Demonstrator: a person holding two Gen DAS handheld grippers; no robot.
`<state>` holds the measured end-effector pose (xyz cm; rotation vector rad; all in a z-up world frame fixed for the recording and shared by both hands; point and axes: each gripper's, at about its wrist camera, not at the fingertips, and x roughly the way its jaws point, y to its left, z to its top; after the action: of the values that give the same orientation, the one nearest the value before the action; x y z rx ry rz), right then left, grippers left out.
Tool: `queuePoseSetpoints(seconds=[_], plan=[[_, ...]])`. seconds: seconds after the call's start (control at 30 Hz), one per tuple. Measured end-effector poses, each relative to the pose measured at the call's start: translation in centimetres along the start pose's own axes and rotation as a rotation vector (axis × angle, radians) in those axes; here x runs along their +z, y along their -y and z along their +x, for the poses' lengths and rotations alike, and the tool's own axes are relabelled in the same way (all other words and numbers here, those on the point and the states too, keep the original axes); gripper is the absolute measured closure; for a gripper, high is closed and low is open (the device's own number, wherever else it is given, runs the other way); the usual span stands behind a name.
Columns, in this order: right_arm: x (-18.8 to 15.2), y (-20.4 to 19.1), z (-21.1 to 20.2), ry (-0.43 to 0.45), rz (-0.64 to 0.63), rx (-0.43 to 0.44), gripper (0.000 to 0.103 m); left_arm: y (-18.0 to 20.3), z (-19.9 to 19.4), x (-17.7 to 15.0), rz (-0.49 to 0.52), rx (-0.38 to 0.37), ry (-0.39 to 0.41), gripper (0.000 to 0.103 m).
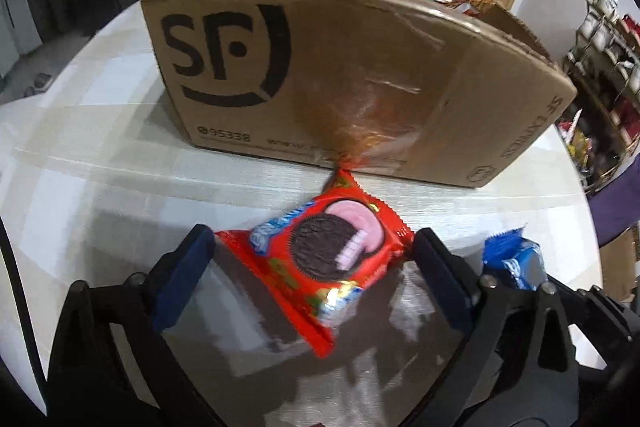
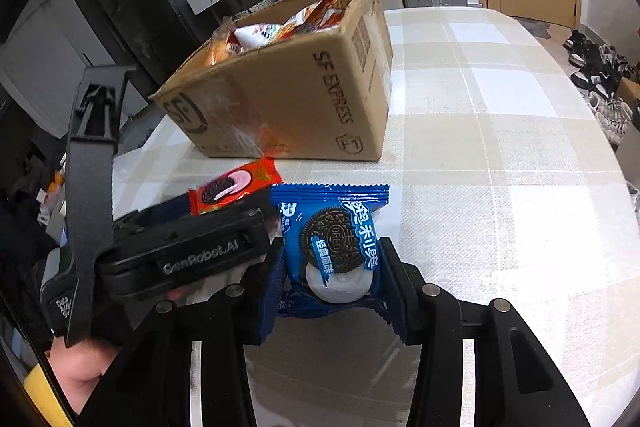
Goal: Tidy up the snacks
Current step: 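Grasp the blue Oreo pack with the right tool while the left tool grasps the red Oreo pack, then lift both Oreo packs and carry them over the cardboard box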
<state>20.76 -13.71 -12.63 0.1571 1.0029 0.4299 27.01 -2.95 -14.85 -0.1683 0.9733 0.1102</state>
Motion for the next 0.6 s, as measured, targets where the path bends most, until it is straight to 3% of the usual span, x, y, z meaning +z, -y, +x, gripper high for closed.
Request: queuePoseSetpoints(seconds=[0.13,0.17,0.23,0.6], plan=[[0.0,-0.1,-0.4,0.011,-0.006,0.003,0.058,-0.5,-0.8,0.0,-0.012,-0.027,0.006,0.033],[-0.1,-0.1,-0.5,0.015,-0.006,0.003,0.058,-0.9,-1.0,0.1,-0.025,-0.055,0.007,0.047],[-0.1,-0.1,-0.7,0.017,-0.006,0.005,0.058,-1.6,-1.3,0.4,-0.057,-0.107,-0.002,0.061],[0.0,-0.5,-1.0,0.025,-0.011,-0.007,0.058,-6.5,-2.9,-0.1,-0.165,-0.310,-0.083,0.065]])
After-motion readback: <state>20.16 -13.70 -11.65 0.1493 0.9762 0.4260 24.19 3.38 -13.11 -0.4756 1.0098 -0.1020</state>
